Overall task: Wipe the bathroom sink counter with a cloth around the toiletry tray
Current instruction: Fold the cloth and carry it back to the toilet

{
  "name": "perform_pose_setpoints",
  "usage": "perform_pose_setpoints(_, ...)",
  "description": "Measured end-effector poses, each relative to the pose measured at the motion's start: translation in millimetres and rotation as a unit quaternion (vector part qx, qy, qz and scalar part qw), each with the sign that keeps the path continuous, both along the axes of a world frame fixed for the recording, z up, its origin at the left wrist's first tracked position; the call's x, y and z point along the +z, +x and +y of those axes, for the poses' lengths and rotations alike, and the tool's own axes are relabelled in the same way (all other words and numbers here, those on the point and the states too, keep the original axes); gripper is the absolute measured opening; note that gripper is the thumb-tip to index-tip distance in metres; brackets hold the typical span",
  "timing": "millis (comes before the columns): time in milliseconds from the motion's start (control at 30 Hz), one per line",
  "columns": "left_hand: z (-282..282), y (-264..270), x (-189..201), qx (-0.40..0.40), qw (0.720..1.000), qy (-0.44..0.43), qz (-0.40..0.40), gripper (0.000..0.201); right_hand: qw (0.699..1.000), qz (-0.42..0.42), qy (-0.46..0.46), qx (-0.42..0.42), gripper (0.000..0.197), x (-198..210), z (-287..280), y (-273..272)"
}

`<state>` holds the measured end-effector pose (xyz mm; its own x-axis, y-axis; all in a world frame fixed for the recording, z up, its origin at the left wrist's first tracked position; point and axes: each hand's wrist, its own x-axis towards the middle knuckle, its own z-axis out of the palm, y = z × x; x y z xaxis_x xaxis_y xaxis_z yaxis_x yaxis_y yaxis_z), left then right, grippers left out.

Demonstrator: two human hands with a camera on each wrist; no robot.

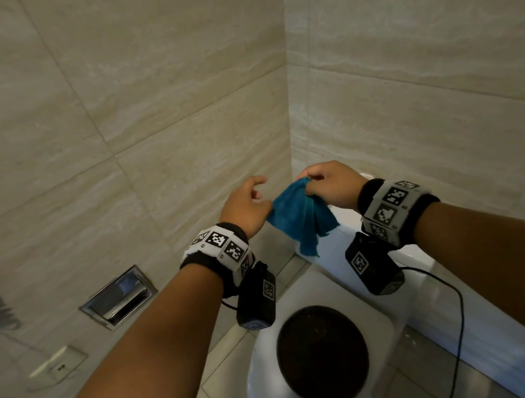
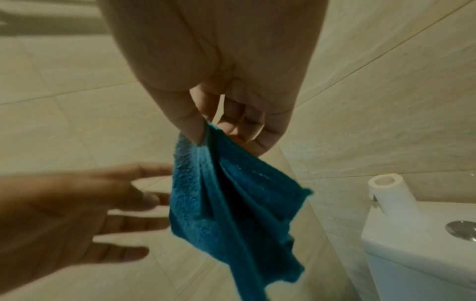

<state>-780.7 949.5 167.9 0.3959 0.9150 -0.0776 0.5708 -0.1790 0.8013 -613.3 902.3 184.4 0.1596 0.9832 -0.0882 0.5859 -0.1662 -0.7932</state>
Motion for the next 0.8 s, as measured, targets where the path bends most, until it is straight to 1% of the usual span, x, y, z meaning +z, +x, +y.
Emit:
perform_pose_setpoints(67,4,-4,-9,-0.030,0.997,-0.042,0.056,0.064,0.999,0.027,0.010,0.015,0.022,2,-1,0)
perform_pose_setpoints(100,4,-5,-13,-0.045,0.994,-0.060,0.079,0.065,0.999,0.043,0.014,0.019,0.023,3,-1,0)
perform_pose_setpoints(133,5,-5,-18,-0.052,0.992,-0.066,0.089,0.055,0.998,0.057,0.018,0.018,0.023,3,-2,1)
perform_pose_setpoints(200,6,-5,-26,-0.036,0.995,-0.056,0.068,0.014,0.997,0.068,0.023,0.008,0.021,2,-3,4)
perform_pose_setpoints(233,6,-6,-29,-0.024,0.998,-0.049,0.043,0.007,0.998,0.064,0.023,-0.002,0.020,-1,-3,7)
perform_pose_setpoints(300,10,-8,-34,-0.008,0.999,-0.050,-0.002,0.015,0.999,0.027,0.010,-0.027,0.017,-8,-3,16)
perform_pose_setpoints(367,9,-7,-34,0.005,0.996,-0.061,-0.061,0.015,0.999,-0.015,-0.022,-0.039,0.015,-17,-3,25)
perform_pose_setpoints(433,6,0,-35,0.025,0.987,-0.091,-0.131,0.011,0.997,0.007,-0.060,-0.044,0.011,-30,-3,30)
perform_pose_setpoints(467,4,5,-38,0.025,0.985,-0.095,-0.140,0.013,0.995,0.037,-0.081,-0.050,0.012,-37,-3,31)
perform_pose_setpoints(567,0,22,-63,0.020,0.994,-0.084,-0.068,0.024,0.984,0.097,-0.127,-0.075,0.009,-66,-2,37)
perform_pose_setpoints(600,-2,28,-75,0.028,0.992,-0.109,-0.057,0.026,0.982,0.103,-0.138,-0.082,0.010,-77,-2,38)
perform_pose_setpoints(667,-9,35,-99,0.061,0.979,-0.188,-0.052,0.026,0.978,0.105,-0.151,-0.102,0.012,-104,-3,43)
perform_pose_setpoints(733,-19,39,-123,0.100,0.960,-0.254,-0.063,0.022,0.969,0.131,-0.174,-0.115,0.015,-133,-7,46)
perform_pose_setpoints(767,-22,41,-137,0.106,0.951,-0.282,-0.070,0.023,0.963,0.154,-0.191,-0.116,0.019,-150,-10,47)
perform_pose_setpoints(800,-26,42,-151,0.108,0.941,-0.309,-0.082,0.030,0.955,0.177,-0.211,-0.113,0.022,-166,-14,48)
